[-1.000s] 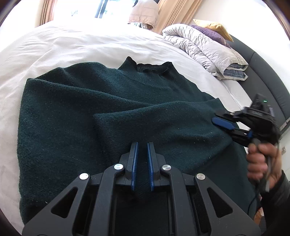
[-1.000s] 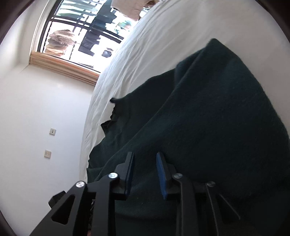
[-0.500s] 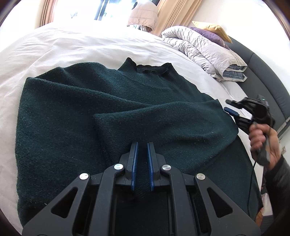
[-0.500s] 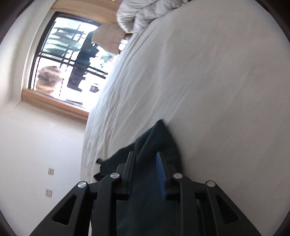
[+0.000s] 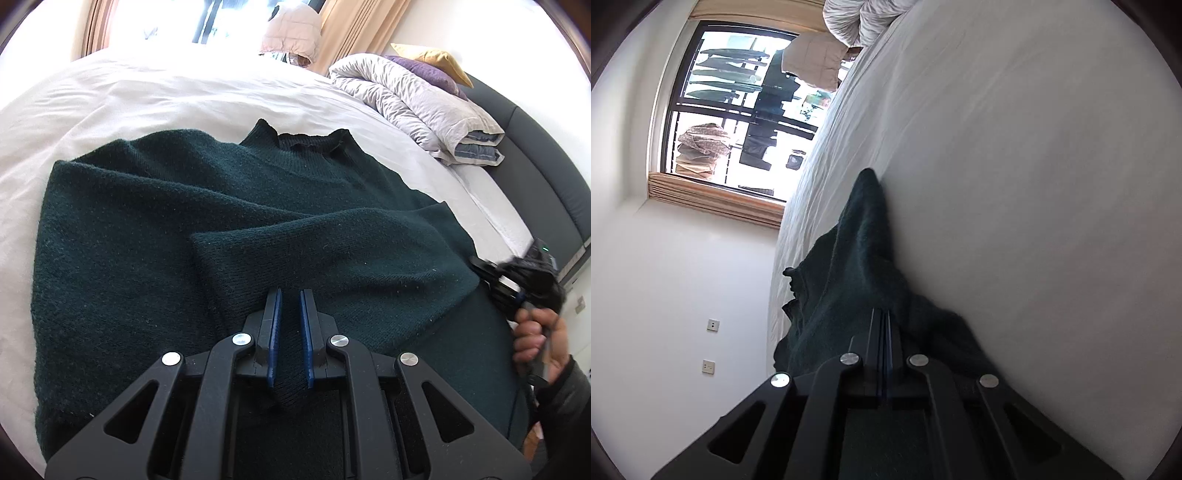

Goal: Fold small clothes

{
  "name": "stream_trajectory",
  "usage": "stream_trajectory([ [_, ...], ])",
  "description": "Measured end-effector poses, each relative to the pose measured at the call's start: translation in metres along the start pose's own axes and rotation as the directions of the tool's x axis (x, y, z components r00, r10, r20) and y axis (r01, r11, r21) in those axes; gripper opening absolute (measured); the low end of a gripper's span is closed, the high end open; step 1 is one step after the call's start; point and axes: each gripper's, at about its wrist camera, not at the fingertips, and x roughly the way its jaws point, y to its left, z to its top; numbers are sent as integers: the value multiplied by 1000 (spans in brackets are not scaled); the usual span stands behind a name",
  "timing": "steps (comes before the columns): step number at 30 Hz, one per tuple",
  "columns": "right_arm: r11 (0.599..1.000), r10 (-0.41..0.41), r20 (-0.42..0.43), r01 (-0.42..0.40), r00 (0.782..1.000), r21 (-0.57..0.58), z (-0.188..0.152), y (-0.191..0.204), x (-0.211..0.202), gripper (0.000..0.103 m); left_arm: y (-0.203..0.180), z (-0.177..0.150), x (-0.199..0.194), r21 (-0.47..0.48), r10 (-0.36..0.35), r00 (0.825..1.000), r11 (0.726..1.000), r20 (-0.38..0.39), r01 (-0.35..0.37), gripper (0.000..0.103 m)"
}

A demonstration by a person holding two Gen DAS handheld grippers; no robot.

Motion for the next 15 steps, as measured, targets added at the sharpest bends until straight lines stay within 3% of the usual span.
stream_trajectory([
  [1, 999, -32, 10, 32, 999, -21, -5, 1, -16, 3, -1, 0, -1, 0, -1, 1000, 1000, -1, 1, 11],
  [3, 987, -133, 59, 137, 989, -80, -20, 8, -53, 45, -3, 3, -8, 2, 4, 1000, 1000, -7, -4, 11],
  [5, 971, -177, 130, 195, 976, -140, -33, 18, -93, 65, -12, 2, -24, 44, 70, 998, 997, 4, -70, 11],
  [8, 930, -186, 200, 238, 962, -281, -56, 37, -143, 68, -26, -7, -65, 89, 96, 994, 991, 59, -101, 11],
  [10, 882, -224, 222, 295, 949, -369, -74, 52, -167, 68, -36, -19, -100, 132, 105, 988, 984, 114, -120, 13],
  [12, 833, -243, 230, 325, 942, -449, -90, 62, -187, 68, -43, -33, -128, 163, 110, 983, 977, 149, -134, 25],
  [13, 803, -260, 232, 344, 937, -486, -99, 66, -194, 69, -47, -43, -143, 183, 103, 981, 974, 166, -133, 42],
  [14, 771, -281, 241, 368, 929, -521, -109, 70, -201, 69, -51, -54, -159, 201, 107, 976, 969, 191, -146, 72],
  [15, 740, -293, 250, 385, 923, -551, -118, 72, -208, 71, -55, -67, -175, 213, 119, 966, 962, 228, -169, 80],
])
